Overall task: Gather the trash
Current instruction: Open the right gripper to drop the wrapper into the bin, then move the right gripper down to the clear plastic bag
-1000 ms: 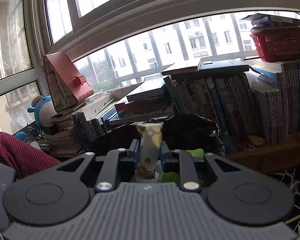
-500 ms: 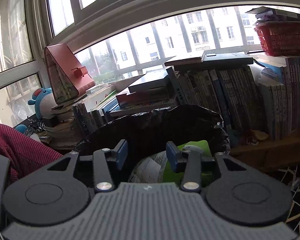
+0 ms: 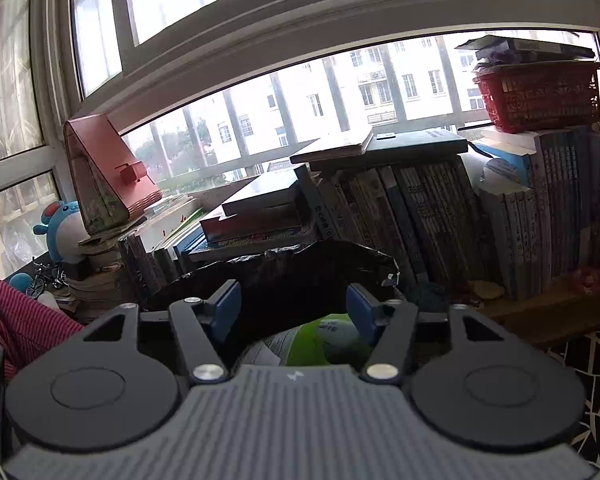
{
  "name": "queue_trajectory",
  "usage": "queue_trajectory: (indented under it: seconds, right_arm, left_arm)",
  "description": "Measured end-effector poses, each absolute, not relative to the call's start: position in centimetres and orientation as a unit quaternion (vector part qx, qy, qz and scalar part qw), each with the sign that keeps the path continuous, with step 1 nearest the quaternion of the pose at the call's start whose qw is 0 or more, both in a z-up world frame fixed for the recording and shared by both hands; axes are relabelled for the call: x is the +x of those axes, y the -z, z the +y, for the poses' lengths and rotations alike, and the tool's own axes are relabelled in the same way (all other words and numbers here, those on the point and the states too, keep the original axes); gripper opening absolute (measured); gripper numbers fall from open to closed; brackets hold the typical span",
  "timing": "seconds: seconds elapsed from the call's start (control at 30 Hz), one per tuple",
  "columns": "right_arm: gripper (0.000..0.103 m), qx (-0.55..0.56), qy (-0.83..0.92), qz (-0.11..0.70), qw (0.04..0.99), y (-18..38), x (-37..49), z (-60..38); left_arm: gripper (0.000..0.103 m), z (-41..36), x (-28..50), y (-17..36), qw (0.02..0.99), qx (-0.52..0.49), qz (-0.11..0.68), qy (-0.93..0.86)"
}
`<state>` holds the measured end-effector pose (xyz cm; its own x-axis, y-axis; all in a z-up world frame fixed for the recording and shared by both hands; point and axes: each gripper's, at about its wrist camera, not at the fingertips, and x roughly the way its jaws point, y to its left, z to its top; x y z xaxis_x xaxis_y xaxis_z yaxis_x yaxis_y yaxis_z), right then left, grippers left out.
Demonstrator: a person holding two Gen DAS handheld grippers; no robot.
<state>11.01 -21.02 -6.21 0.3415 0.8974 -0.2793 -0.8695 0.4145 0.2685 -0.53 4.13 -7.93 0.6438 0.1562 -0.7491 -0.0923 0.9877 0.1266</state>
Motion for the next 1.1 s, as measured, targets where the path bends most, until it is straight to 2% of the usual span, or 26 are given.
queue_trajectory:
  seconds: [0.33,0.53,0.9,1.1]
  right_arm:
    - [0.083,0.071,-0.426,0.215,0.876,8.4,16.3,-23.7]
    - [0.085,0.057,-0.366,0.252,0.894,11.6,18.9,-24.0]
    - [0.098,0.0,-0.285,0.318,0.904,18.8,23.1,-22.6]
    - [0.098,0.01,-0.214,0.36,0.908,23.6,26.0,-22.2]
  left_arm:
    - [0.071,4.1,-0.5,7.9,0.906,0.038,0.417,-0.069]
    - [0.071,4.1,-0.5,7.9,0.906,0.038,0.416,-0.069]
    - [0.071,4.1,-0.5,8.0,0.906,0.038,0.416,-0.07]
    - [0.072,4.1,-0.5,8.0,0.906,0.04,0.415,-0.072]
